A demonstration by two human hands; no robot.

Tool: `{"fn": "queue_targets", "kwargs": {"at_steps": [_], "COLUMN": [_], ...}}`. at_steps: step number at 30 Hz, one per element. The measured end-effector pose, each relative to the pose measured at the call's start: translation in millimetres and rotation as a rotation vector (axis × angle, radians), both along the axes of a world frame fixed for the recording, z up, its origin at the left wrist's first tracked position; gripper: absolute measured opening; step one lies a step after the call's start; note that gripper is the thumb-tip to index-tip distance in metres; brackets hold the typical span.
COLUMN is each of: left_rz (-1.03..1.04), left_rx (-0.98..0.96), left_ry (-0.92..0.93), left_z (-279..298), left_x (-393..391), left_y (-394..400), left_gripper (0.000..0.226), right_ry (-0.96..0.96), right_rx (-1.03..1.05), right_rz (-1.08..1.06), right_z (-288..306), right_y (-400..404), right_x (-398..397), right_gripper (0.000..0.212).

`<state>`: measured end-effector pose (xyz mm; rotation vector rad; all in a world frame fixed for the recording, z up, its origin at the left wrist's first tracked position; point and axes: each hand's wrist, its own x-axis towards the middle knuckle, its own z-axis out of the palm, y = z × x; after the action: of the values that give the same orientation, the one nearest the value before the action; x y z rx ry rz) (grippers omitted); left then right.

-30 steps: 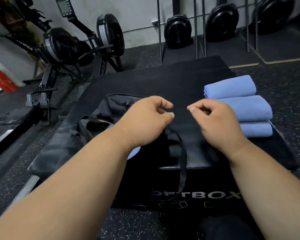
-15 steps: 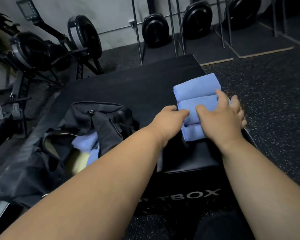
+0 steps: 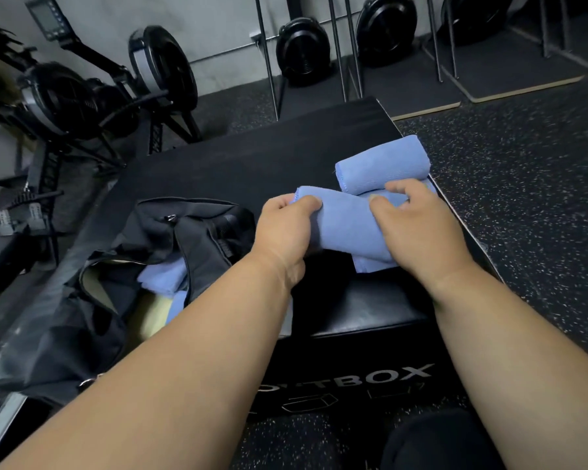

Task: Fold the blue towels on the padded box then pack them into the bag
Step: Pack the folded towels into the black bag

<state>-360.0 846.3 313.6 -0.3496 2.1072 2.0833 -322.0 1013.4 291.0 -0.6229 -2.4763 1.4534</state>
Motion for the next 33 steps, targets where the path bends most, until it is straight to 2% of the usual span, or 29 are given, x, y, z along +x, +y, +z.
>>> {"fn": "queue_targets", "kwargs": {"at_steps": [2, 5, 9, 12, 14, 16, 22, 24, 26, 29, 31, 33], "left_rz": [0.004, -0.003, -0.101, -0.147, -0.143, -0.107, 0.110, 0.181, 0.181, -0.007, -0.174, -0.243], "left_rx": [0.002, -0.022, 0.028, 0.035, 0.011, 0.002, -0.121, -0.245, -0.451, -0.927, -1.238, -1.363], "left_ry": [0.078, 0.188, 0.224, 0.222, 0.234, 0.253, 0.309, 0.340, 0.343, 0.279, 0.099, -0.108], "left_z": [11.4, 30.6, 61.5, 77.3, 82.6, 84.1, 76.1, 71.2, 60.2, 31.2, 14.0, 8.5], "left_x": [11.8, 30.7, 55.6, 70.6, 78.1, 84.1, 98.0, 105.2, 113.8, 124.7, 131.7, 140.0], "left_y": [-15.1, -42.7, -80.0, -104.9, -120.3, -135.2, -192.8, -217.7, -243.7, -280.0, -294.4, -296.3], "left_gripper": [0.046, 0.028, 0.018, 0.016, 0.020, 0.024, 0.017, 0.014, 0.013, 0.019, 0.033, 0.042], "right_ry": [0.010, 0.159, 0.158, 0.141, 0.165, 0.208, 0.273, 0.279, 0.266, 0.220, 0.173, 0.123], "right_rx": [-0.015, -0.070, -0.385, -0.558, -0.620, -0.631, -0.536, -0.462, -0.402, -0.404, -0.394, -0.395], "right_rz": [0.046, 0.193, 0.561, 0.821, 0.878, 0.889, 0.905, 0.899, 0.871, 0.794, 0.751, 0.756], "right_z": [3.7, 6.3, 12.1, 19.8, 25.4, 29.5, 42.0, 44.7, 49.9, 50.3, 46.5, 42.3], "right_y": [-7.6, -24.8, -51.0, -73.9, -92.7, -111.0, -158.7, -175.1, -190.4, -213.8, -227.8, -239.5], "right_x": [0.8, 2.6, 11.2, 20.4, 26.3, 30.6, 36.5, 38.2, 41.6, 44.8, 43.5, 41.3], "right_gripper": [0.043, 0.045, 0.073, 0.064, 0.052, 0.048, 0.066, 0.058, 0.045, 0.035, 0.033, 0.033]}}
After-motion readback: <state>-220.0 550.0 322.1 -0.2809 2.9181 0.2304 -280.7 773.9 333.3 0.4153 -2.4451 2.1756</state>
